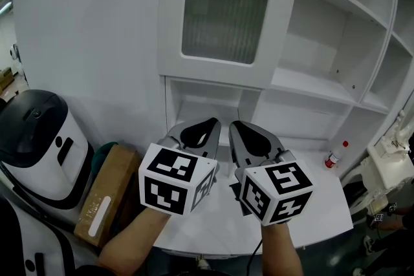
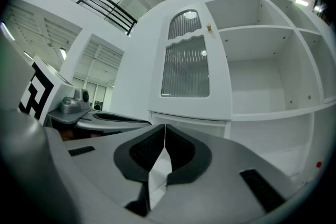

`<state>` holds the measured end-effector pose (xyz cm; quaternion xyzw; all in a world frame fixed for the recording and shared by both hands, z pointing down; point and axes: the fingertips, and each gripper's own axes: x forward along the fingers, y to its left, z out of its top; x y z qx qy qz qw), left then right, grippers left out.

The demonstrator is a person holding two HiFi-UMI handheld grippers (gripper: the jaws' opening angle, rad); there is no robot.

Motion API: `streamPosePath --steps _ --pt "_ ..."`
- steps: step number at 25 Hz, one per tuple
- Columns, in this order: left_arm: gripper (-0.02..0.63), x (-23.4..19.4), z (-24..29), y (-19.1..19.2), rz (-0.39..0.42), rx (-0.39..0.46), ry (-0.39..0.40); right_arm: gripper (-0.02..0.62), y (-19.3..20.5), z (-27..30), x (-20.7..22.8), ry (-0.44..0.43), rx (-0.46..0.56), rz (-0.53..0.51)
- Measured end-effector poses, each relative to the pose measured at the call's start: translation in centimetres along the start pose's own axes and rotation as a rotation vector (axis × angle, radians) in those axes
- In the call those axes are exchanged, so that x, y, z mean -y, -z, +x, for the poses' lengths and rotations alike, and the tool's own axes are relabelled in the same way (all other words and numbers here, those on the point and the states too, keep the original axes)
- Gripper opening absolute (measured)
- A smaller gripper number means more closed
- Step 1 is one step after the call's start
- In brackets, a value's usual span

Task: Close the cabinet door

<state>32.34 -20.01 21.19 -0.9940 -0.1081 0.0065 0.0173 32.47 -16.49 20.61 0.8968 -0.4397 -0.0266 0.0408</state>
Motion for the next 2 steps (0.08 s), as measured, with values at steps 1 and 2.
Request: streamPosePath --steps 1,2 --pt "0.012 0.03 0.03 -0.01 0.000 -0.001 0.000 0.023 0.02 0.01 0.00 -0.001 -0.001 0.001" --pt "0.012 0.06 0.06 -0.02 0.000 -0.001 0.000 0.023 0.05 0.02 0.00 -0.002 -0.002 0.002"
